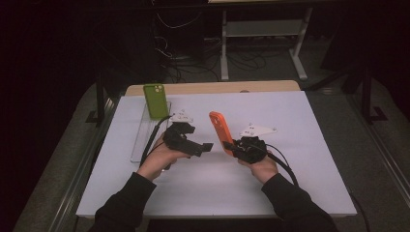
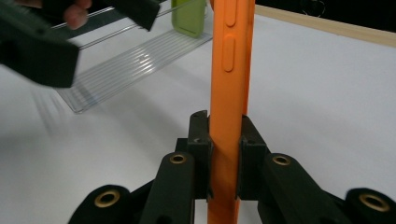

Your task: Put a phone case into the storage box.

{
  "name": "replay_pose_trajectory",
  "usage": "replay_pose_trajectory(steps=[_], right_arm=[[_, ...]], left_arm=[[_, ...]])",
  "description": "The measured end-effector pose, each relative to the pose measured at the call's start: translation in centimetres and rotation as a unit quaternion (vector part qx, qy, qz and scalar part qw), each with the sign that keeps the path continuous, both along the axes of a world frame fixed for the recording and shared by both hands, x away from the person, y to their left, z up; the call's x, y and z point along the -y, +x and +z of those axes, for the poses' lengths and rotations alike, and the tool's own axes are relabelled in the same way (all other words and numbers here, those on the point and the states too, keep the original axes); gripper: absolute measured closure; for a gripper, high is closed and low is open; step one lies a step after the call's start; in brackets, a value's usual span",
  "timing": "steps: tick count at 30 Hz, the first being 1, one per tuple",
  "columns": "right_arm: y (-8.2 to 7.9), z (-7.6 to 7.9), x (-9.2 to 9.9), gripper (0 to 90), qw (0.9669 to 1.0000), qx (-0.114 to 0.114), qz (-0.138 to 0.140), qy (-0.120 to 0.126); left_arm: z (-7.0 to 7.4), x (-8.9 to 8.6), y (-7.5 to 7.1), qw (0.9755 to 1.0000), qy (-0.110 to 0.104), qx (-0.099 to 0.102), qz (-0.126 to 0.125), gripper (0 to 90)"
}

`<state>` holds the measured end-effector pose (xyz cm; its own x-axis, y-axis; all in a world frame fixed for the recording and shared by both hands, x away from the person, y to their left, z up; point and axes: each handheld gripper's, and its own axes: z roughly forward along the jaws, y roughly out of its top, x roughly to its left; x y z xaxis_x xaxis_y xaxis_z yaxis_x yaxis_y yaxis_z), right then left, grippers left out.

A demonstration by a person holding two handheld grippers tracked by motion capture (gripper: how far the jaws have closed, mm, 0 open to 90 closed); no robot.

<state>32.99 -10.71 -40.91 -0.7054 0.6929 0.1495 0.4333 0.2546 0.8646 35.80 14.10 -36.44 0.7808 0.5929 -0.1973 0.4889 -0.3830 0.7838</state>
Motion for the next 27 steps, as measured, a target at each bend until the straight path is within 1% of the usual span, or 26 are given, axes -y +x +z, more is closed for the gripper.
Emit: replay_pose_trajectory(steps=[2,3,8,10,12,13,16,18,19,20,21,22,25,27], right_arm=[[-0.1,0.0,-0.2,78.0,1.0000,0.001,0.002,0.001],[-0.1,0.1,-0.3,78.0,1.0000,0.005,0.004,0.001],[-0.4,0.3,-0.6,78.0,0.9999,0.006,0.009,0.009],[-0.5,0.4,-0.7,78.0,0.9999,0.008,0.009,0.011],[-0.6,0.5,-0.8,78.0,0.9998,0.007,0.011,0.014],[-0.7,0.5,-0.8,78.0,0.9998,0.008,0.013,0.016],[-0.8,0.6,-1.0,78.0,0.9996,0.011,0.018,0.019],[-1.0,0.6,-1.2,78.0,0.9995,0.009,0.022,0.022],[-1.0,0.6,-1.3,78.0,0.9994,0.013,0.025,0.022],[-1.1,0.6,-1.4,78.0,0.9993,0.011,0.026,0.023],[-1.2,0.6,-1.5,78.0,0.9993,0.013,0.029,0.022],[-1.3,0.6,-1.7,78.0,0.9992,0.011,0.029,0.024],[-1.5,0.6,-2.1,78.0,0.9989,0.011,0.038,0.023],[-1.6,0.6,-2.3,78.0,0.9988,0.012,0.041,0.025]], left_arm=[[0.1,0.2,0.3,0.9998,-0.020,-0.003,0.007,0.5],[0.1,0.2,0.4,0.9997,-0.023,-0.003,0.006,0.4],[0.1,0.7,1.1,0.9991,-0.042,-0.003,0.006,0.4],[0.3,0.8,1.4,0.9985,-0.053,-0.004,0.012,0.4],[0.3,0.9,1.6,0.9983,-0.056,-0.003,0.014,0.4],[0.3,0.9,1.6,0.9978,-0.065,-0.002,0.016,0.4],[0.3,0.9,1.6,0.9974,-0.070,-0.001,0.014,0.4],[0.2,1.0,1.6,0.9973,-0.072,0.003,0.011,0.4],[0.2,1.1,1.6,0.9973,-0.073,0.003,0.009,0.4],[0.1,1.1,1.6,0.9972,-0.075,0.005,0.007,0.4],[0.1,1.2,1.6,0.9968,-0.079,0.007,0.006,0.4],[0.0,1.2,1.6,0.9969,-0.078,0.010,0.003,0.4],[-0.1,1.4,1.5,0.9965,-0.084,0.008,0.001,0.0],[-0.2,1.4,1.5,0.9966,-0.081,0.010,-0.002,0.0]])
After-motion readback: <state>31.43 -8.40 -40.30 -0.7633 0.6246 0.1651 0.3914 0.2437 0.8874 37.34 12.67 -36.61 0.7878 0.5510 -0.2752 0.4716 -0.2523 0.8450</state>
